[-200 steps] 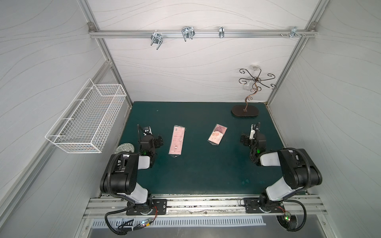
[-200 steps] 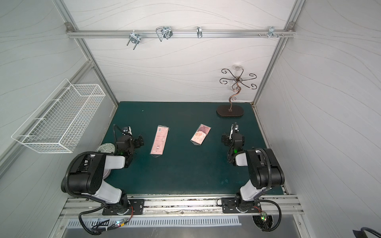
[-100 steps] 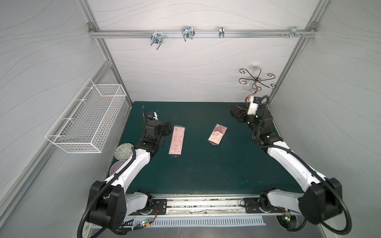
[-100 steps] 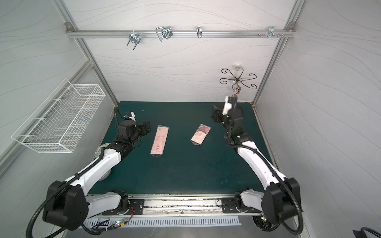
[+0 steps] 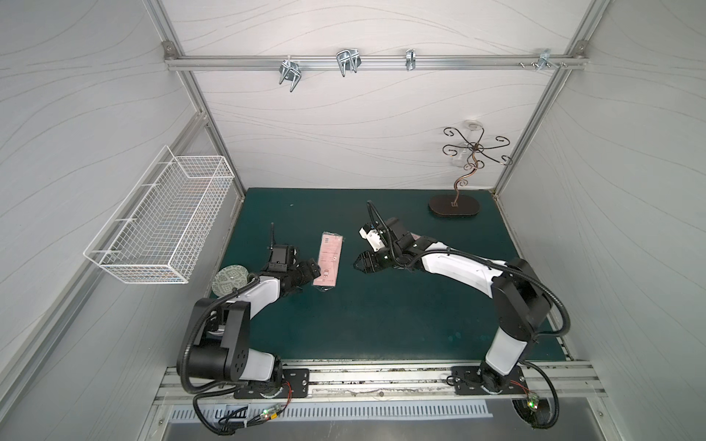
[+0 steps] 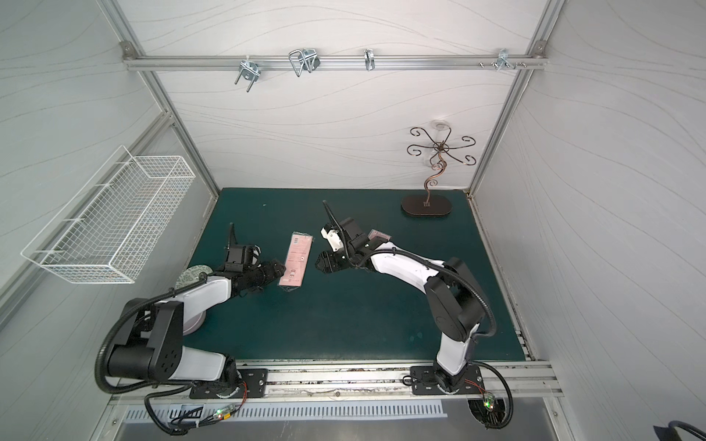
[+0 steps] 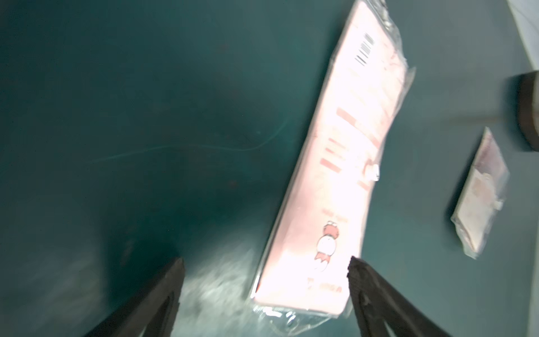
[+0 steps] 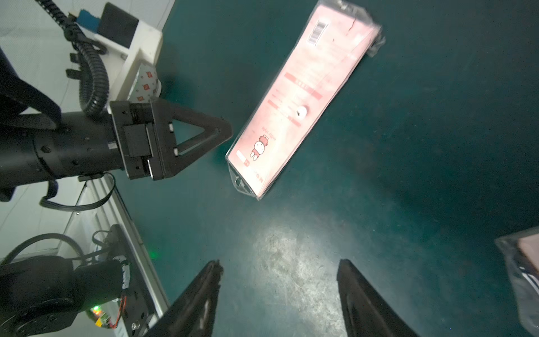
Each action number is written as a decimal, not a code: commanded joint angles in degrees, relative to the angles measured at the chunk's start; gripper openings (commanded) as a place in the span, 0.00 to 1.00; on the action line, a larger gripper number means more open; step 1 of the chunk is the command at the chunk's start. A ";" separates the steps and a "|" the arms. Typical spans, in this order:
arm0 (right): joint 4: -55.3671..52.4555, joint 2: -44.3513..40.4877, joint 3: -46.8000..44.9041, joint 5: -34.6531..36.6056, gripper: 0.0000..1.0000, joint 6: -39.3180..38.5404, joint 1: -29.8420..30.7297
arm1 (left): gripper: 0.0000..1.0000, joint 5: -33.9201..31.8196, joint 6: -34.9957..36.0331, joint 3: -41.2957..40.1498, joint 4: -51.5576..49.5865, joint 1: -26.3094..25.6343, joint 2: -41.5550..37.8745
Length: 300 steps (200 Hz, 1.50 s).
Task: Open the ruler set and take out the ruler
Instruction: Move the ruler set bag to the center of the board.
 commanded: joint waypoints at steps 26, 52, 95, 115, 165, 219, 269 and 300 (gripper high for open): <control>0.43 10.16 5.74 -4.68 0.64 6.27 -0.04 | 0.89 7.30 1.96 6.05 6.37 0.14 10.26; 4.50 15.76 7.54 -6.41 0.67 10.10 -0.84 | 0.89 9.20 2.29 7.98 5.68 0.14 13.83; 9.63 24.87 13.70 -12.18 0.64 16.80 -3.12 | 0.86 12.69 0.48 9.78 6.14 -0.06 16.33; 12.16 28.75 15.89 -15.91 0.62 20.32 -3.74 | 0.81 14.20 -0.27 9.11 6.86 -0.12 17.89; 27.79 34.41 14.82 -21.91 0.53 32.84 -5.35 | 0.46 18.92 -4.18 6.18 14.59 -1.10 21.48; 45.43 33.83 10.93 -26.88 0.32 43.65 -6.88 | 0.45 18.72 -4.48 5.48 16.52 -1.18 22.43; 56.43 31.56 6.93 -29.18 0.32 50.37 -7.04 | 0.00 17.62 -4.66 4.80 18.87 -1.01 22.00; 49.14 25.87 3.96 -26.98 0.28 42.74 -7.66 | 0.00 17.95 -5.49 5.21 18.15 -1.00 19.67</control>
